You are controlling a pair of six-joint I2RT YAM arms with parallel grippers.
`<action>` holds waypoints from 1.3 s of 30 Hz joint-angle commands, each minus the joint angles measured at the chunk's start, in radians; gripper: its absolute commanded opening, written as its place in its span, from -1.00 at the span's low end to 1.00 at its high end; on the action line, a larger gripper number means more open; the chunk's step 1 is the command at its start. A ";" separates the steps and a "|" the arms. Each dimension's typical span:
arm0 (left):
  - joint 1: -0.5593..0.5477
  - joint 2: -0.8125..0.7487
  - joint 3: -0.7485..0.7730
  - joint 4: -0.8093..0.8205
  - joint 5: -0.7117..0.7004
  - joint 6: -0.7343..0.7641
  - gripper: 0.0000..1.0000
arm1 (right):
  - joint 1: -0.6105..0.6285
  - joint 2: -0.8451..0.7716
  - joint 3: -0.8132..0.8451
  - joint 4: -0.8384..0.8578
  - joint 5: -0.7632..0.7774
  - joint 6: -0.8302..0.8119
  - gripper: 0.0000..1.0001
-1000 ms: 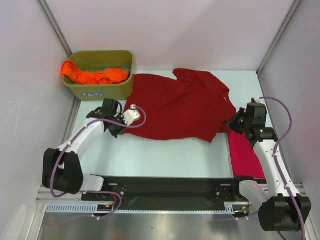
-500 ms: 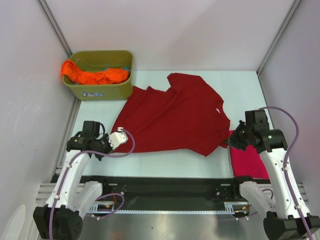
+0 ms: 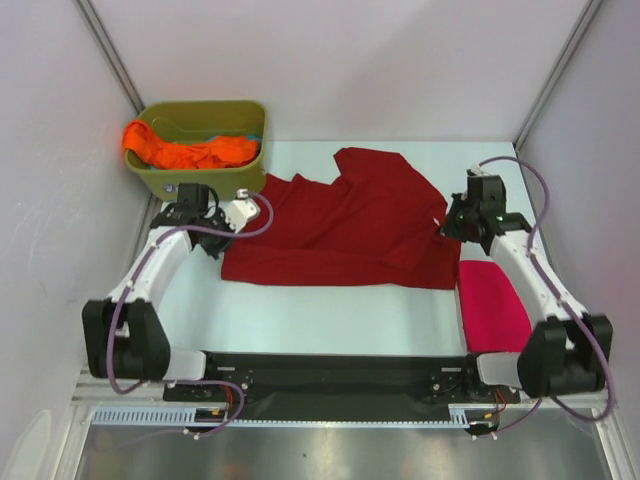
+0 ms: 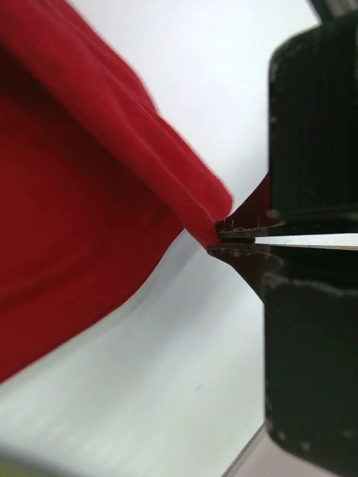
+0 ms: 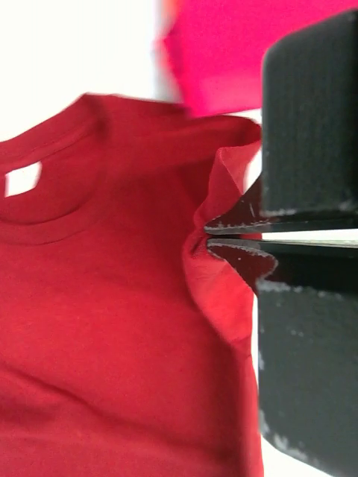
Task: Fold and stack the t-shirts
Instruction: Fold the tshirt
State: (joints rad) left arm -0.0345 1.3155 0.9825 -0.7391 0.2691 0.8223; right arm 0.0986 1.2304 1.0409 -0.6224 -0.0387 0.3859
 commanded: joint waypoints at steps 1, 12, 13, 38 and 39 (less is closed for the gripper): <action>0.007 0.112 0.117 0.106 0.002 -0.055 -1.00 | -0.003 0.102 0.007 0.298 -0.035 -0.148 -1.00; -0.021 0.301 0.186 0.207 -0.090 -0.094 -0.99 | -0.005 0.435 0.208 0.320 -0.124 -0.317 -1.00; -0.021 0.310 0.186 0.211 -0.096 -0.095 -0.99 | -0.007 0.449 0.235 0.299 -0.118 -0.329 -1.00; -0.186 0.050 -0.156 0.205 -0.211 0.205 0.14 | -0.014 0.259 0.118 -0.070 0.206 0.013 0.05; -0.199 0.028 -0.191 0.230 -0.218 0.218 0.17 | -0.014 0.242 0.090 -0.062 0.203 0.040 0.04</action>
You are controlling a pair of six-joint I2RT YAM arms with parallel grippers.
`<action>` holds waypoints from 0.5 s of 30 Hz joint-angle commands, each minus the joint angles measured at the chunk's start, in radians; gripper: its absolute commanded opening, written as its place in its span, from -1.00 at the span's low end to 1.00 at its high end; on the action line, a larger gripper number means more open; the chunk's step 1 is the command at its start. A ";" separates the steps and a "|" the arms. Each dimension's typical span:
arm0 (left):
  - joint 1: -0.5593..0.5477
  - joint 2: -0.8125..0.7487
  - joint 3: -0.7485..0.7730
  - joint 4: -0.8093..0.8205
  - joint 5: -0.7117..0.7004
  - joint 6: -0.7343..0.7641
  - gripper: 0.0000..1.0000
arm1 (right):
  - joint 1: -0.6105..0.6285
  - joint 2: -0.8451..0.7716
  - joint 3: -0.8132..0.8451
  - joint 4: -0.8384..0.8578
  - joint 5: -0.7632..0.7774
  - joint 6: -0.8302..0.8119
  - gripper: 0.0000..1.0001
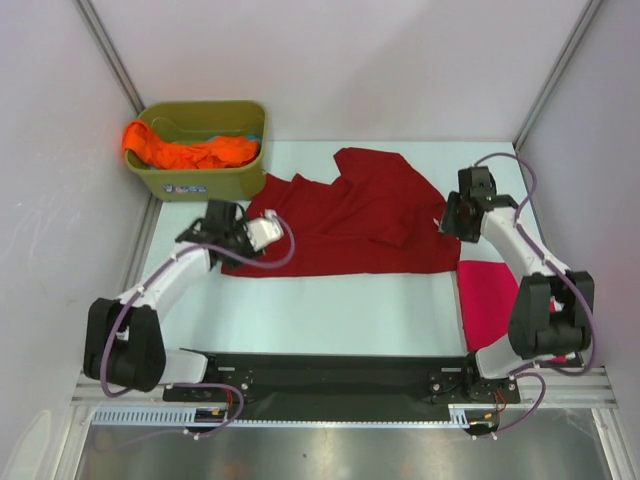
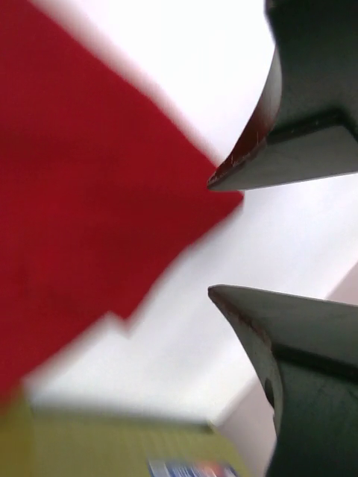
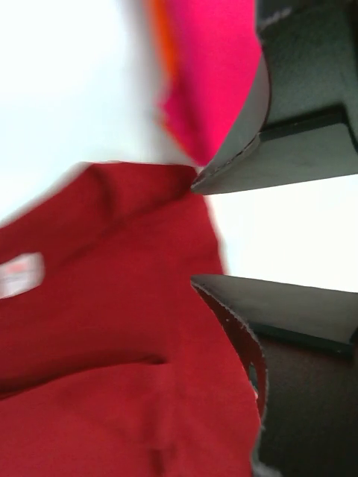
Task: Fold and stack the t-shirts
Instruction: Fold the tshirt
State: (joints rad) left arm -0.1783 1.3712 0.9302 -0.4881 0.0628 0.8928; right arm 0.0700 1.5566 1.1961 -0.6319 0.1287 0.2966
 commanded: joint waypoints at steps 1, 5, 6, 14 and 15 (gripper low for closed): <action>-0.075 -0.026 -0.158 0.014 -0.014 0.149 0.24 | 0.016 -0.098 -0.114 -0.046 0.034 0.188 0.03; -0.090 0.037 -0.157 0.075 -0.023 0.138 0.38 | 0.024 -0.142 -0.216 0.011 0.005 0.292 0.05; -0.089 0.067 -0.151 0.085 -0.029 0.136 0.38 | 0.024 -0.132 -0.228 0.027 0.014 0.308 0.06; -0.090 0.124 -0.220 0.203 -0.060 0.132 0.30 | 0.039 -0.014 -0.263 0.132 0.041 0.400 0.07; -0.090 0.130 -0.226 0.212 -0.058 0.133 0.27 | 0.039 -0.003 -0.265 0.149 0.049 0.406 0.07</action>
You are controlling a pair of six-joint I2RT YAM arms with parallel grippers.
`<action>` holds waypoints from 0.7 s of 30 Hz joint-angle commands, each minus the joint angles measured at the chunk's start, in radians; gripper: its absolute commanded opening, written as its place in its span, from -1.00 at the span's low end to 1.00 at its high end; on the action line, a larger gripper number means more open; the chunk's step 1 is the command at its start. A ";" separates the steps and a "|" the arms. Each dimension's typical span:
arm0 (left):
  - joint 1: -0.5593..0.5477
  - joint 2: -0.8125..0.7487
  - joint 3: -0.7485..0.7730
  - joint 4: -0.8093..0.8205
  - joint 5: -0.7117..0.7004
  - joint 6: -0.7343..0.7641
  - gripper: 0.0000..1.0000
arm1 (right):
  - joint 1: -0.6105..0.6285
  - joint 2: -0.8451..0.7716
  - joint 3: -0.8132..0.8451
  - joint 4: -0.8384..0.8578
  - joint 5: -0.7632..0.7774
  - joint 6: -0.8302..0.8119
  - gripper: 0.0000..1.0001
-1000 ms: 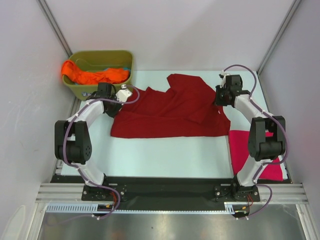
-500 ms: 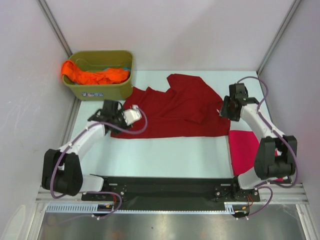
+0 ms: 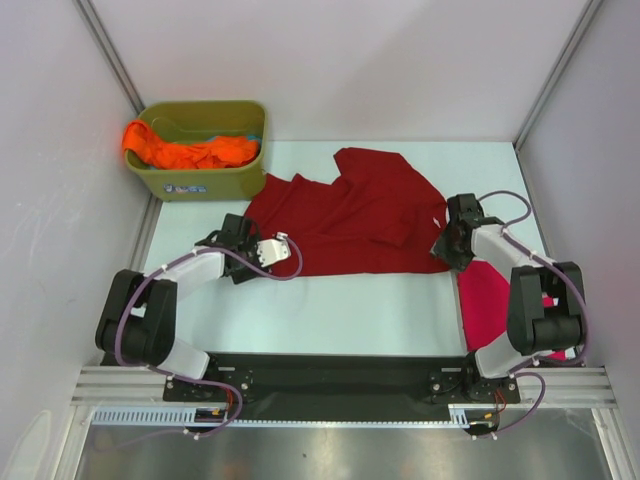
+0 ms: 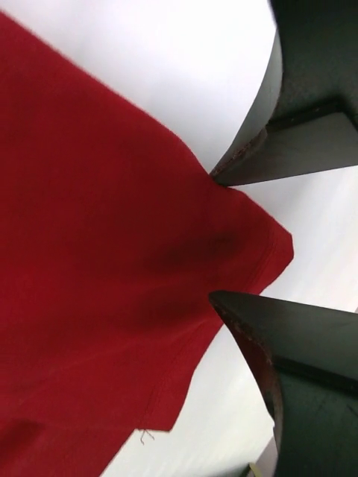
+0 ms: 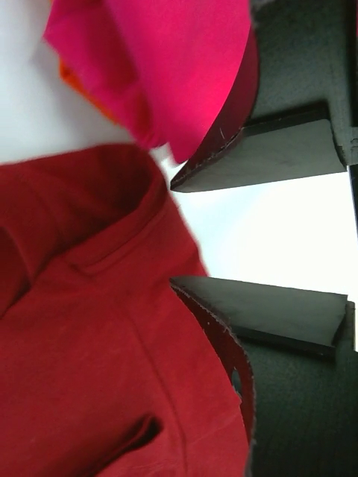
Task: Fold and stack the t-shirts
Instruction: Fold the tshirt
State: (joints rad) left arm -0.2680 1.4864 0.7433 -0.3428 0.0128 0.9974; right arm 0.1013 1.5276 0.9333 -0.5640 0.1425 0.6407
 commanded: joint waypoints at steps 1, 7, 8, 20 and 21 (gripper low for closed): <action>0.000 0.020 -0.039 0.079 -0.010 0.024 0.19 | 0.008 0.051 -0.001 0.090 0.038 0.062 0.07; 0.003 0.049 -0.022 0.093 -0.034 -0.019 -0.52 | 0.006 0.094 -0.031 0.107 0.051 0.056 -0.10; 0.004 0.045 -0.003 0.078 -0.025 -0.026 -0.64 | 0.005 0.091 -0.040 0.110 0.054 0.053 -0.15; 0.177 -0.240 0.073 -0.258 0.039 -0.031 -0.99 | 0.038 -0.081 -0.071 -0.106 -0.065 -0.016 -1.00; 0.184 -0.277 0.058 -0.319 0.045 -0.019 -0.99 | 0.040 -0.137 -0.082 -0.131 -0.082 -0.010 -1.00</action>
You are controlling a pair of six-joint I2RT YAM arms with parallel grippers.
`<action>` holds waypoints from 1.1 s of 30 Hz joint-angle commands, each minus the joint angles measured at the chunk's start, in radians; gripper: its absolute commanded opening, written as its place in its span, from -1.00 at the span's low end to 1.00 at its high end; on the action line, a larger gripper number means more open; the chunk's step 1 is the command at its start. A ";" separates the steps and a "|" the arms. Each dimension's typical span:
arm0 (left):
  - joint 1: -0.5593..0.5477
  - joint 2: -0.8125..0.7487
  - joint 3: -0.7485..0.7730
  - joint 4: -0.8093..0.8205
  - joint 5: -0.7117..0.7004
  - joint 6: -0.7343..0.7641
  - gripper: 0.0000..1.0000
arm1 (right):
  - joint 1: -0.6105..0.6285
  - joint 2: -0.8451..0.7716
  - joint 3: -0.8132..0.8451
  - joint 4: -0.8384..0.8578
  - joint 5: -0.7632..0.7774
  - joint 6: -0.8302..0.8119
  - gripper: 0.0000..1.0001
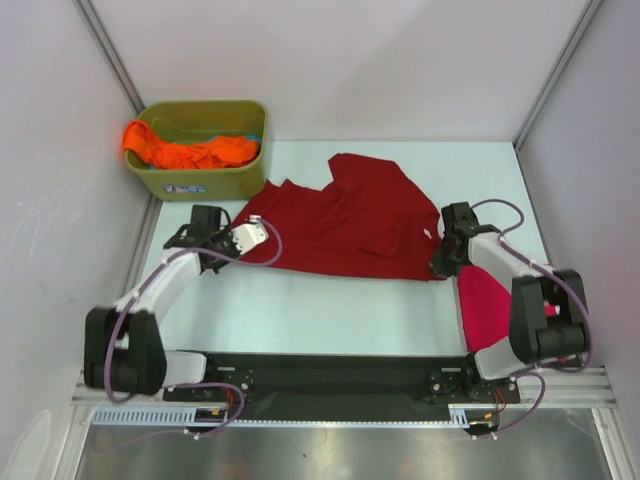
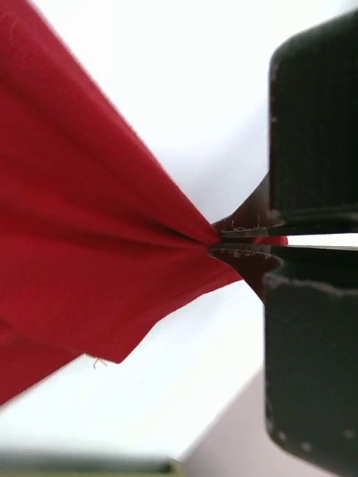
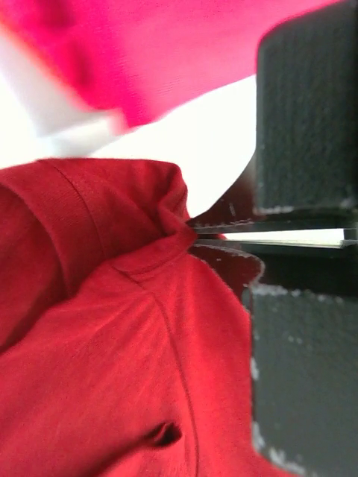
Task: Fold and stack the t-shirts
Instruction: Fold the tshirt
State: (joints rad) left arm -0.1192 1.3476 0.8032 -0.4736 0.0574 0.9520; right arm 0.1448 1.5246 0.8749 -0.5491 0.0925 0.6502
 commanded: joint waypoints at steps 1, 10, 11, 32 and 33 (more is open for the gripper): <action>0.036 -0.175 -0.033 -0.227 0.031 0.054 -0.99 | 0.001 -0.162 -0.031 -0.170 -0.040 -0.011 -1.00; 0.039 -0.577 -0.033 -0.787 0.176 0.162 -0.99 | 0.168 -0.382 0.018 -0.517 -0.131 0.101 -1.00; 0.039 -0.600 -0.051 -0.799 0.191 0.163 -0.99 | 0.188 -0.386 0.009 -0.528 -0.134 0.114 -1.00; 0.036 -0.565 -0.178 -0.573 0.107 0.269 0.73 | 0.200 -0.488 -0.108 -0.598 -0.094 0.151 -0.06; 0.036 -0.545 -0.129 -0.573 0.123 0.251 0.74 | 0.197 -0.489 -0.049 -0.595 -0.094 0.131 -0.06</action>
State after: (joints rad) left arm -0.0883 0.7761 0.5781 -1.0603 0.1112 1.2072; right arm 0.3412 1.0389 0.7410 -1.1362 -0.0078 0.7906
